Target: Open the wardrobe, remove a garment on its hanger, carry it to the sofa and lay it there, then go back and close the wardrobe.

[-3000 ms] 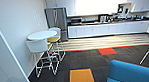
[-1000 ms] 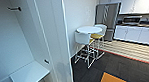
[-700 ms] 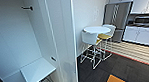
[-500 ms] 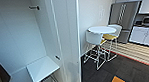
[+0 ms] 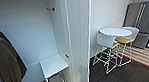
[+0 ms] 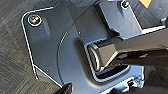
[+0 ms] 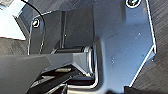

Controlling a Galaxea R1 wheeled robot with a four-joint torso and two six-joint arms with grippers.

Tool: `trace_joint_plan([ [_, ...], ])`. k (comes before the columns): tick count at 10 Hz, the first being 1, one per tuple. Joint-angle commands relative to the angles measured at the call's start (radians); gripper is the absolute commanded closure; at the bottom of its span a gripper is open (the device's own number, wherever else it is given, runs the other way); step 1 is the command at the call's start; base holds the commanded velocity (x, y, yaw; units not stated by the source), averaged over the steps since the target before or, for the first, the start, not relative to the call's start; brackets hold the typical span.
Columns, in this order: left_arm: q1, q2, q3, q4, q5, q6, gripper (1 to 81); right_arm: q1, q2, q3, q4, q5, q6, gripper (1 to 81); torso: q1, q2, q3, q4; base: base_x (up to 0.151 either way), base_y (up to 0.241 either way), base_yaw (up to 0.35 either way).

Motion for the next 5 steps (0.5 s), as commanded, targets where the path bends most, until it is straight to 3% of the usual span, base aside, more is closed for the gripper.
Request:
trace_joint_plan([
  [1, -0.035, -0.002, -0.002, -0.005, 0.039, 0.0, 1.0, 0.028, 0.011, 0.005, -0.013, -0.052, -0.004, 1.0, 0.0, 0.0, -0.003, 0.0, 0.0, 0.0, 0.333],
  [5, -0.037, -0.002, -0.002, -0.007, 0.035, 0.0, 1.0, 0.031, 0.011, 0.004, -0.013, -0.052, -0.004, 1.0, 0.0, 0.0, 0.024, 0.0, 0.0, 0.0, 0.333],
])
